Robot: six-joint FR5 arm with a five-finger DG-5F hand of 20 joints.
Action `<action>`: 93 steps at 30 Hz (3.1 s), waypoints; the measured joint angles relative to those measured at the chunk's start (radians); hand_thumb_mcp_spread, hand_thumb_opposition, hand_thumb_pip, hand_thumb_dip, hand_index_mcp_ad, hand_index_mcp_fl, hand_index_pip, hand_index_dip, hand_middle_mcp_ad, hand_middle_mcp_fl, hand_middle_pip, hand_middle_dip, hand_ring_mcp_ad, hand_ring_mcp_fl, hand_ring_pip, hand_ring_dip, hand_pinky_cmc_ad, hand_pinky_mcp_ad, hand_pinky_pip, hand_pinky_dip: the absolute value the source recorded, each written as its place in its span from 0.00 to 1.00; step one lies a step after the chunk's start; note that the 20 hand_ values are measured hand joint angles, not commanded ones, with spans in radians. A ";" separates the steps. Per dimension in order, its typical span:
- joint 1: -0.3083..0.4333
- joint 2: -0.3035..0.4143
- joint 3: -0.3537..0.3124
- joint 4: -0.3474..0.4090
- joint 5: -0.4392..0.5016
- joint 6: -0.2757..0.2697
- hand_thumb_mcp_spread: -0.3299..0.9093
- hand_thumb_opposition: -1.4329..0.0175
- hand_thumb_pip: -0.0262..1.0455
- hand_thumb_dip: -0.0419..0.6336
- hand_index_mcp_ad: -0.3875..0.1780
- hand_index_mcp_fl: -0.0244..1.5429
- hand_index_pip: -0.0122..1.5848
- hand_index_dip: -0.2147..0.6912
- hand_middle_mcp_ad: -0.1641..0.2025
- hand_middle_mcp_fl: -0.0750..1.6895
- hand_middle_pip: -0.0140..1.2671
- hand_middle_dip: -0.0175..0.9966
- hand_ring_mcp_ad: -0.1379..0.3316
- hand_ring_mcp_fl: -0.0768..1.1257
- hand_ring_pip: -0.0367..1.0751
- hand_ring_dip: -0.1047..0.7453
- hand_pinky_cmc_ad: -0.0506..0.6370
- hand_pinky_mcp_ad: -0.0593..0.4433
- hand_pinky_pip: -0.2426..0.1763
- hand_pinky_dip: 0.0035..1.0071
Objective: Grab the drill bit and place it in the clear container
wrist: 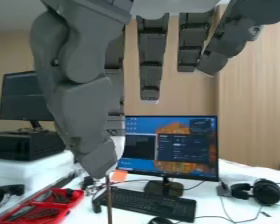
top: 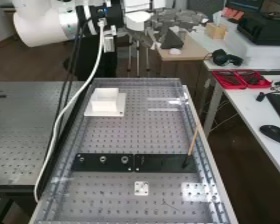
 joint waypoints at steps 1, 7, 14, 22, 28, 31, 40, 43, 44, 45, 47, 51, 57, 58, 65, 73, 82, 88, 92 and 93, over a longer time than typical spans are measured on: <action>0.008 -0.001 0.000 0.001 -0.004 0.004 0.79 0.31 0.42 0.41 0.35 0.61 0.59 0.48 0.59 0.31 0.10 0.24 0.67 0.19 0.11 0.22 0.70 0.39 0.55 0.19; 0.049 -0.019 0.007 0.011 -0.031 0.033 0.79 0.31 0.42 0.41 0.35 0.62 0.57 0.48 0.59 0.31 0.11 0.24 0.67 0.20 0.11 0.22 0.70 0.39 0.55 0.19; 0.075 -0.054 0.017 0.019 -0.057 0.066 0.79 0.31 0.42 0.41 0.35 0.62 0.57 0.49 0.60 0.31 0.11 0.24 0.67 0.20 0.11 0.22 0.70 0.39 0.55 0.19; 0.090 -0.093 0.028 0.019 -0.071 0.094 0.79 0.31 0.42 0.41 0.35 0.62 0.57 0.49 0.61 0.31 0.10 0.24 0.67 0.20 0.11 0.22 0.70 0.39 0.55 0.19; 0.098 -0.130 0.034 0.026 -0.073 0.112 0.78 0.31 0.42 0.41 0.35 0.62 0.57 0.49 0.61 0.31 0.11 0.25 0.67 0.20 0.11 0.23 0.70 0.39 0.55 0.19; 0.102 -0.155 0.037 0.033 -0.066 0.125 0.78 0.31 0.42 0.41 0.35 0.62 0.57 0.49 0.61 0.31 0.11 0.25 0.67 0.20 0.11 0.23 0.70 0.39 0.55 0.19; 0.118 -0.231 0.043 0.062 -0.038 0.166 0.78 0.31 0.42 0.41 0.35 0.62 0.57 0.49 0.61 0.31 0.11 0.25 0.67 0.20 0.11 0.23 0.70 0.39 0.55 0.19; 0.128 -0.249 0.045 0.072 -0.027 0.171 0.78 0.31 0.42 0.41 0.35 0.62 0.57 0.49 0.61 0.31 0.11 0.25 0.67 0.20 0.11 0.23 0.70 0.39 0.55 0.19; 0.132 -0.256 0.045 0.076 -0.021 0.171 0.78 0.31 0.42 0.41 0.35 0.62 0.57 0.49 0.61 0.31 0.11 0.25 0.67 0.20 0.11 0.23 0.70 0.39 0.55 0.19; 0.135 -0.260 0.046 0.079 -0.017 0.170 0.78 0.31 0.42 0.41 0.35 0.62 0.57 0.49 0.61 0.31 0.11 0.25 0.67 0.20 0.11 0.23 0.70 0.39 0.55 0.19; 0.143 -0.273 0.046 0.089 -0.004 0.167 0.78 0.31 0.42 0.41 0.35 0.62 0.57 0.49 0.61 0.31 0.11 0.25 0.67 0.20 0.11 0.23 0.70 0.39 0.55 0.19; 0.154 -0.290 0.048 0.098 0.014 0.152 0.78 0.31 0.42 0.41 0.35 0.62 0.57 0.49 0.61 0.31 0.11 0.25 0.67 0.20 0.11 0.23 0.70 0.39 0.55 0.19; 0.172 -0.345 0.064 0.097 0.047 0.153 0.78 0.31 0.42 0.41 0.35 0.62 0.57 0.49 0.61 0.31 0.11 0.25 0.67 0.20 0.11 0.23 0.70 0.39 0.55 0.19; 0.173 -0.352 0.067 0.096 0.051 0.154 0.78 0.31 0.42 0.41 0.35 0.62 0.57 0.49 0.61 0.31 0.11 0.25 0.67 0.20 0.11 0.23 0.70 0.39 0.55 0.19; 0.176 -0.385 0.089 0.079 0.063 0.165 0.78 0.31 0.42 0.41 0.35 0.62 0.57 0.48 0.61 0.31 0.11 0.25 0.67 0.20 0.11 0.23 0.70 0.39 0.55 0.19; 0.169 -0.377 0.091 0.076 0.057 0.167 0.78 0.31 0.42 0.41 0.35 0.62 0.57 0.48 0.61 0.31 0.11 0.25 0.67 0.19 0.11 0.23 0.70 0.39 0.55 0.19; 0.123 -0.278 0.067 0.047 0.063 0.125 0.77 0.30 0.42 0.41 0.35 0.61 0.58 0.48 0.61 0.29 0.11 0.25 0.67 0.19 0.11 0.23 0.70 0.39 0.55 0.19; 0.082 -0.195 0.030 -0.008 0.096 0.096 0.65 0.39 0.48 0.41 0.35 0.42 0.52 0.47 0.60 0.24 0.10 0.25 0.68 0.15 0.11 0.23 0.68 0.39 0.50 0.19; 0.062 -0.146 -0.002 -0.031 0.132 0.104 0.57 0.45 0.48 0.39 0.44 0.28 0.36 0.46 0.61 0.20 0.10 0.25 0.72 0.12 0.11 0.23 0.62 0.39 0.49 0.22; 0.059 -0.140 -0.006 -0.034 0.138 0.106 0.55 0.46 0.48 0.37 0.46 0.27 0.31 0.46 0.60 0.19 0.10 0.25 0.72 0.11 0.11 0.23 0.60 0.39 0.49 0.23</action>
